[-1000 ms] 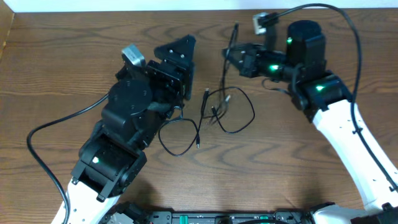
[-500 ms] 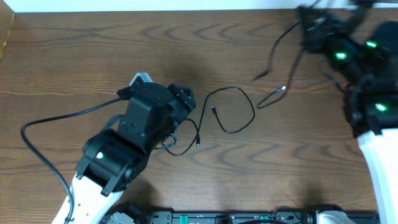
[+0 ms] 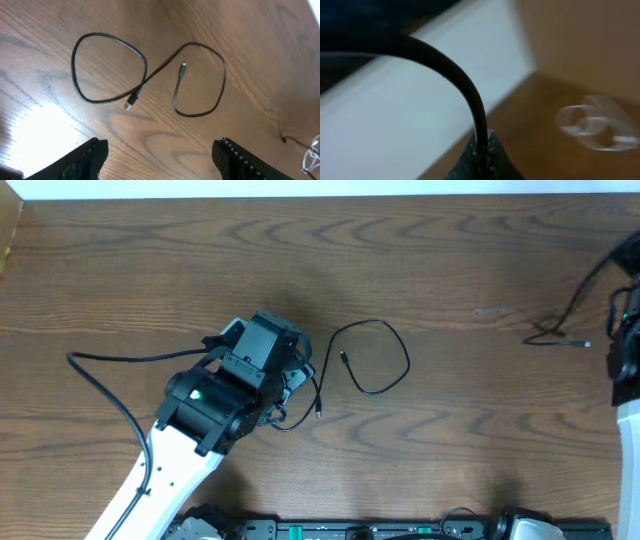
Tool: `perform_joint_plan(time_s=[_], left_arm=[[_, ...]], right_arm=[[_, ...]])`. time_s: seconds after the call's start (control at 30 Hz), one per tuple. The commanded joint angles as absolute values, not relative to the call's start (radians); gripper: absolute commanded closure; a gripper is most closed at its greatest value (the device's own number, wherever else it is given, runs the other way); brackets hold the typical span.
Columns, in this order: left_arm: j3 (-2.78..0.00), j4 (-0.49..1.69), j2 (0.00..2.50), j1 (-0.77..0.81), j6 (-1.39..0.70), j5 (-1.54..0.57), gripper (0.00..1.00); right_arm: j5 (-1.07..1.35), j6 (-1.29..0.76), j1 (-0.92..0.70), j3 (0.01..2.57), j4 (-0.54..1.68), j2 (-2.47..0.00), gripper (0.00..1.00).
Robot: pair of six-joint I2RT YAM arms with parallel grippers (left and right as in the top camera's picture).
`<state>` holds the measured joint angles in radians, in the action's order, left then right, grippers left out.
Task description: Untangle cables
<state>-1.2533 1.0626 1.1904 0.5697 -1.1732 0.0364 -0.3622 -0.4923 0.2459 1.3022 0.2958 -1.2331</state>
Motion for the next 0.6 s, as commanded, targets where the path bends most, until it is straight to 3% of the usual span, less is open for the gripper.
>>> perform_joint_plan(time_s=[0.0, 0.57], left_arm=[[-1.259, 1.074, 1.212, 0.567, -1.159, 0.053, 0.28], [-1.259, 1.111, 1.215, 0.567, -1.159, 0.049, 0.28]], right_arm=[[-0.651, -0.429, 0.332, 1.309, 0.315, -1.255, 0.99], [-0.847, -0.429, 0.644, 1.309, 0.439, -1.510, 0.99]])
